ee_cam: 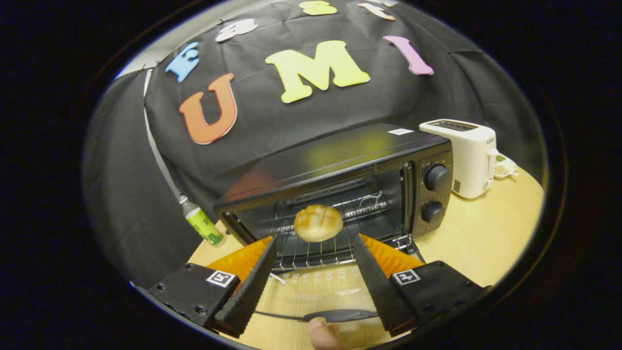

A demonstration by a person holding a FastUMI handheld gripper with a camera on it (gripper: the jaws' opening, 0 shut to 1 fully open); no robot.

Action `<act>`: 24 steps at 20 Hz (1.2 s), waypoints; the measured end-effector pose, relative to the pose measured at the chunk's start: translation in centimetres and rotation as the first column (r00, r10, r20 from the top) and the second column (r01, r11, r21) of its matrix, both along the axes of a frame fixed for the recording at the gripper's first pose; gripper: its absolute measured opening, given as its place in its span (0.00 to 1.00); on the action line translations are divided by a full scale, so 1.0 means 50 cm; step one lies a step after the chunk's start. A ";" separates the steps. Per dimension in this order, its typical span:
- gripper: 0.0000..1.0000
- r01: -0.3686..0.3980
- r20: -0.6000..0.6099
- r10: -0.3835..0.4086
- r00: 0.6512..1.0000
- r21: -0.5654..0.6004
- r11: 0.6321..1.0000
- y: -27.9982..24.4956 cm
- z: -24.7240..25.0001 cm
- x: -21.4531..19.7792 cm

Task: Open the toaster oven, put the food inside, and close the toaster oven door.

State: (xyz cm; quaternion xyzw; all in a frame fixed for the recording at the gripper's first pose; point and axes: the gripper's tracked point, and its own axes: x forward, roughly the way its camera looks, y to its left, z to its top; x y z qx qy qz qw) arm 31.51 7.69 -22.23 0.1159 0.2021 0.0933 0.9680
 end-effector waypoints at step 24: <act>1.00 -0.088 -0.355 0.009 0.935 -0.208 0.974 0.003 -0.215 -0.170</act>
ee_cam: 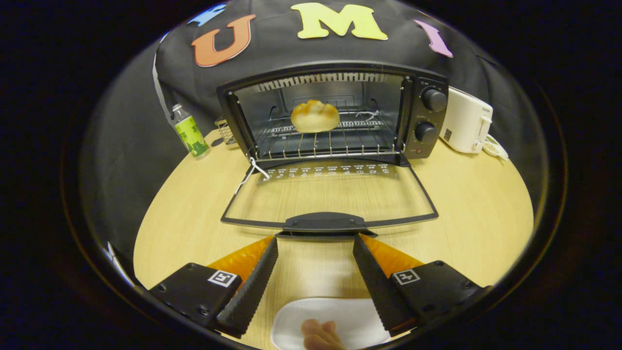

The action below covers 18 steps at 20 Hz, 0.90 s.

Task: Open the toaster oven, put the food inside, and close the toaster oven door.

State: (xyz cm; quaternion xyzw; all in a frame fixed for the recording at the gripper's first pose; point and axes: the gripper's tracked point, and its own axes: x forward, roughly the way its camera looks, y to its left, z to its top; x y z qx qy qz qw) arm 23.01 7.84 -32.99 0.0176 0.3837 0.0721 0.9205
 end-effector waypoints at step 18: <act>1.00 0.015 -0.103 -0.012 0.995 0.026 1.000 0.010 0.046 0.009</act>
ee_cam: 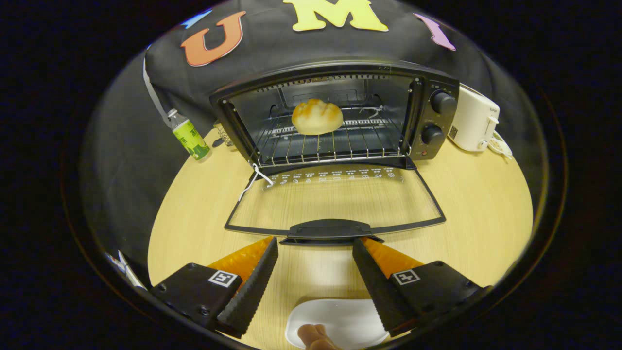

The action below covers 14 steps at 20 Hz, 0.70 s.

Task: Open the toaster oven, put the food inside, and close the toaster oven door.

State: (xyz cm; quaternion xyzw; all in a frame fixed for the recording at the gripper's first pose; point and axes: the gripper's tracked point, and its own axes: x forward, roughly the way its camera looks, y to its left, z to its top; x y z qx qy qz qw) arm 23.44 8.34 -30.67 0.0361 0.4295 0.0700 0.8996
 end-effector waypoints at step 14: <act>1.00 -0.011 0.112 0.016 0.994 -0.044 0.999 0.019 0.089 0.021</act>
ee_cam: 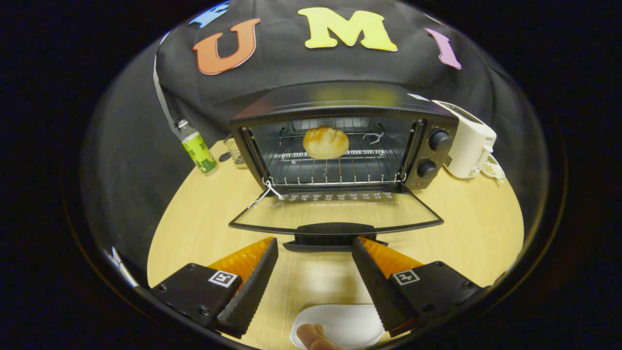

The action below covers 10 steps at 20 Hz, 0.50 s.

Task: Open the toaster oven, put the food inside, and close the toaster oven door.

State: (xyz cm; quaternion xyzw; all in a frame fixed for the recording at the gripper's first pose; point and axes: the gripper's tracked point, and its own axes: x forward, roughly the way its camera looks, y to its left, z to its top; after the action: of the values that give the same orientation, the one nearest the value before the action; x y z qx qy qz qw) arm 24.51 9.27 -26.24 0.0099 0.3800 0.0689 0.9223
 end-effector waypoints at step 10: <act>1.00 -0.037 0.300 0.034 0.953 0.003 0.999 0.015 0.109 0.069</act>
State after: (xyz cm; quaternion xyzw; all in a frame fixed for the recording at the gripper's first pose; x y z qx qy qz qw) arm 27.93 10.04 -20.80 -0.0034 0.2353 0.0879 0.9679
